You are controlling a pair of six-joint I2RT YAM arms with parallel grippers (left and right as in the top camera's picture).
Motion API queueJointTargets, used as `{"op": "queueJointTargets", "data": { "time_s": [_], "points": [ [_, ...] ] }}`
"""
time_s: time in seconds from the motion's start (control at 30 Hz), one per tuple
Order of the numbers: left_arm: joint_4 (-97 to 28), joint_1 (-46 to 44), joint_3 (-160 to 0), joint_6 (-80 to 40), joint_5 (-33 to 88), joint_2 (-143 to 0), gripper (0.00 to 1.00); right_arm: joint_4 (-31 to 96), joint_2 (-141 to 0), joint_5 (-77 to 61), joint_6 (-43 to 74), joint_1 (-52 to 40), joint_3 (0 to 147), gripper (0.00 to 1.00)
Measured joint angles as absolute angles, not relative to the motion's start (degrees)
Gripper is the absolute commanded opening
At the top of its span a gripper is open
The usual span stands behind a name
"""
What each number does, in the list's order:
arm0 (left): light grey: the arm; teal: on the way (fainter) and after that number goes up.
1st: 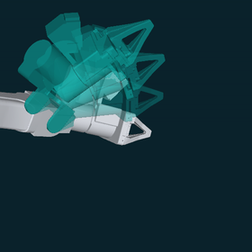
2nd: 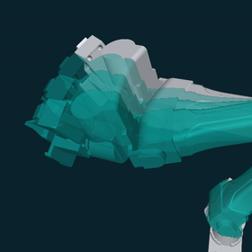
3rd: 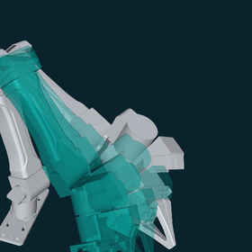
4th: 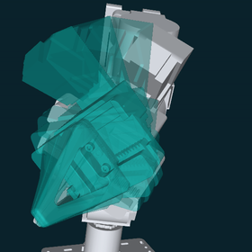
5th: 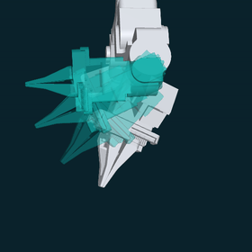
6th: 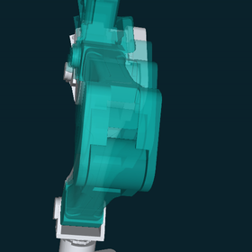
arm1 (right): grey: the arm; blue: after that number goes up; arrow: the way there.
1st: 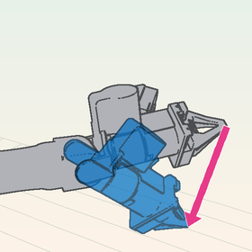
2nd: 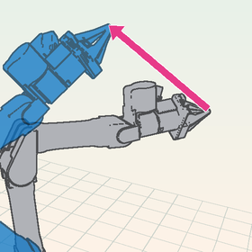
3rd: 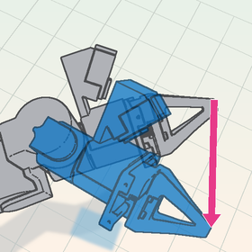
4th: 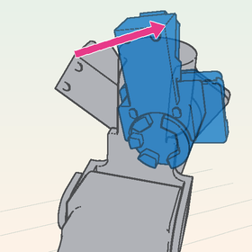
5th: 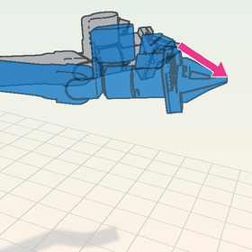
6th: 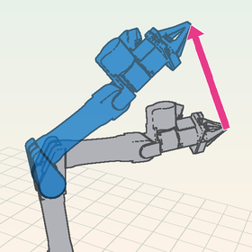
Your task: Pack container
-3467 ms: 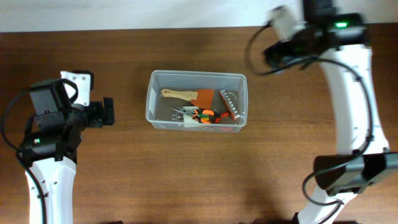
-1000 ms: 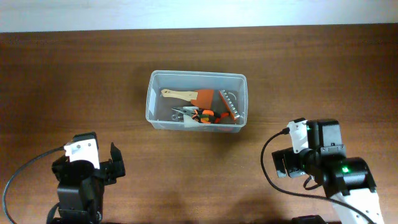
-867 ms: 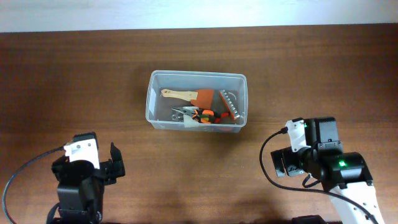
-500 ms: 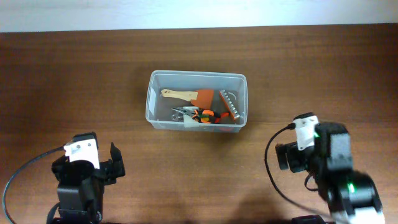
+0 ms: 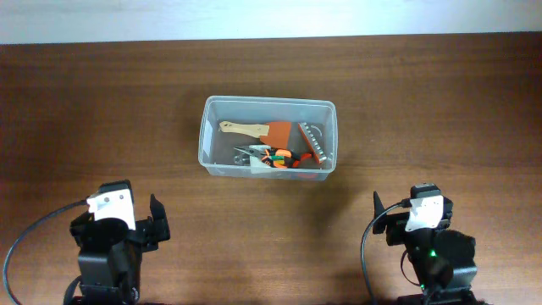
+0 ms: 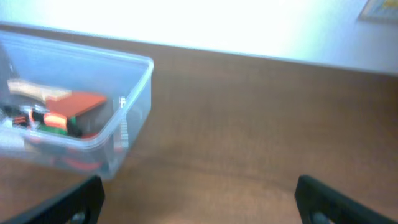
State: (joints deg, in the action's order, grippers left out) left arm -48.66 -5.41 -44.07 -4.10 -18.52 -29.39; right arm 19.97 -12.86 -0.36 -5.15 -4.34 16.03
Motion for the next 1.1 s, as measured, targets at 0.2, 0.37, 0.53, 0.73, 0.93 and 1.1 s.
{"op": "queueJointTargets", "data": {
  "time_s": [0.2, 0.37, 0.53, 0.73, 0.93, 1.1],
  "points": [
    [-48.66, -5.41, -44.07, -4.1, -18.52, -29.39, 0.99, 9.56, -9.45, 2.0, -4.64, -4.34, 11.99, 0.99],
    [-48.69, -5.41, -44.07, -4.1, -18.5, -29.39, 0.99, 6.31, -6.04, 3.49, -4.54, -4.34, 7.53, 0.99],
    [-48.66, -5.41, -44.07, -4.1, -18.52, -29.41, 0.99, 5.48, -1.28, 3.79, -4.47, -4.34, 2.74, 0.99],
    [-48.69, -5.41, -44.07, -4.1, -18.52, -29.39, 0.99, 5.08, -0.89, 4.25, -4.51, -4.34, 1.37, 0.99],
    [-48.69, -5.41, -44.07, -4.1, -18.52, -29.41, 0.99, 5.02, -0.89, 4.97, -4.51, -4.34, 1.32, 0.99],
    [-48.66, -5.41, -44.07, -4.1, -18.52, -29.41, 0.99, 4.8, -0.89, 5.87, -4.01, -4.34, 1.3, 0.99]
  ]
}}
